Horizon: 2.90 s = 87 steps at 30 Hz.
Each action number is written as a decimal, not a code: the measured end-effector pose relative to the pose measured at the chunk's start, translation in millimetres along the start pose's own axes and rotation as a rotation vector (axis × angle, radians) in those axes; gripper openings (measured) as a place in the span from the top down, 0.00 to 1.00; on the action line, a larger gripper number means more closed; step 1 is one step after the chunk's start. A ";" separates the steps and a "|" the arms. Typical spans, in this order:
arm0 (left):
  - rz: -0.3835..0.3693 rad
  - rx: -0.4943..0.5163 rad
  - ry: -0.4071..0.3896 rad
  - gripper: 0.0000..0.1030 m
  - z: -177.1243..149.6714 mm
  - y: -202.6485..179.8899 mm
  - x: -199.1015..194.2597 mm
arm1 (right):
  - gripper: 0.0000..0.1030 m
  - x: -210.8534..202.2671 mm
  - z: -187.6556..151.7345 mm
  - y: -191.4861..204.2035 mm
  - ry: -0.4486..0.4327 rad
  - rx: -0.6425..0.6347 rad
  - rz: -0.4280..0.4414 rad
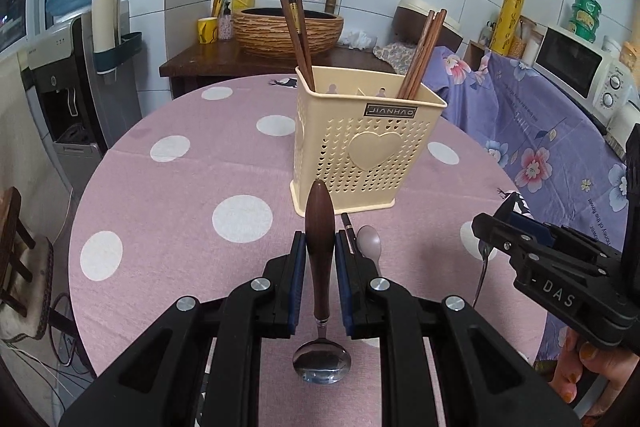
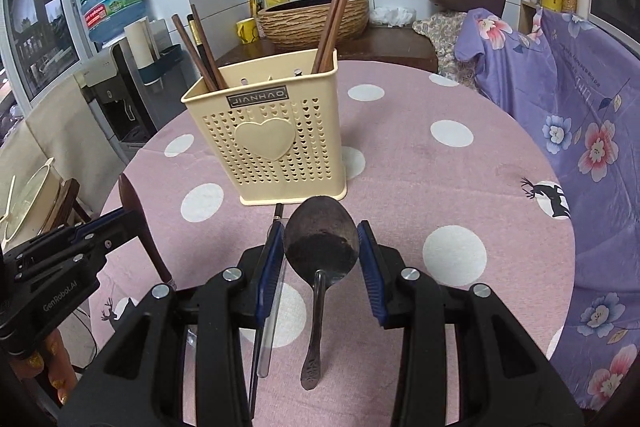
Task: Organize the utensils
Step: 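Lift both held spoons and carry them over the beige holder, then lower both spoons into the holder and open both tools, then move both tools back to the clear plastic spoon and black chopstick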
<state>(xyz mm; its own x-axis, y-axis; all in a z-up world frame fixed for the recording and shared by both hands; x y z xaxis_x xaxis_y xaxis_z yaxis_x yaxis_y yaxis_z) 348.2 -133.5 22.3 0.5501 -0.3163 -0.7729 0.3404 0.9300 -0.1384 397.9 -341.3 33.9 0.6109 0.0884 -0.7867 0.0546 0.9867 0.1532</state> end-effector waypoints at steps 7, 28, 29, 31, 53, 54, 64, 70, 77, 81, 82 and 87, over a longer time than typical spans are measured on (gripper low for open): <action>-0.002 0.002 -0.017 0.85 -0.8 2.0 -8.0 | 0.63 -7.6 -1.2 1.0 -0.032 -0.018 0.015; -0.071 -0.010 -0.104 0.85 43.7 7.1 -45.5 | 0.63 -29.2 43.1 9.6 -0.119 -0.031 0.057; -0.095 -0.013 -0.113 0.85 53.3 6.3 -53.4 | 0.63 -33.1 51.1 10.0 -0.130 -0.029 0.057; -0.116 -0.016 -0.146 0.85 73.7 2.8 -71.2 | 0.63 -44.6 72.3 11.0 -0.167 -0.024 0.049; -0.009 -0.071 -0.261 0.85 171.5 -11.8 -23.4 | 0.63 -1.1 180.6 17.5 -0.368 0.037 -0.097; -0.007 -0.071 -0.250 0.85 168.4 -9.9 -17.6 | 0.63 7.2 176.2 16.6 -0.354 0.031 -0.095; -0.021 -0.051 -0.173 0.85 131.9 -4.0 18.0 | 0.63 41.7 133.7 12.7 -0.309 0.005 -0.103; -0.001 -0.024 -0.177 0.85 123.9 -7.5 21.8 | 0.63 47.1 123.8 19.2 -0.311 -0.022 -0.115; -0.041 -0.050 -0.188 0.78 117.3 1.6 11.7 | 0.39 38.4 118.0 17.3 -0.348 -0.037 -0.104; -0.077 -0.078 -0.240 0.53 106.3 6.0 -8.8 | 0.36 23.2 109.9 16.8 -0.390 -0.061 -0.117; -0.074 -0.078 -0.252 0.51 101.8 6.3 -13.9 | 0.34 20.1 107.8 16.2 -0.395 -0.060 -0.121; -0.003 -0.064 -0.293 0.22 68.7 6.5 -29.7 | 0.27 -0.6 79.8 12.9 -0.406 -0.064 -0.128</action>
<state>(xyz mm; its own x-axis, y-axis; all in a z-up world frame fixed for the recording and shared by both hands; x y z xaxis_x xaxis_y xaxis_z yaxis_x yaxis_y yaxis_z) 386.5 -130.9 86.9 0.7489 -0.3506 -0.5623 0.2987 0.9361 -0.1859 461.3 -339.5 84.1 0.8643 -0.0836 -0.4960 0.1089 0.9938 0.0222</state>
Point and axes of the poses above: each gripper's, at about its wrist camera, not at the fingertips, and x roughly the way its jaws point, y to its left, z to its top, the point moved 4 cm from there along x, roughly the way its jaws point, and after that the axes turned 9 degrees about y, right-handed, at the moved point
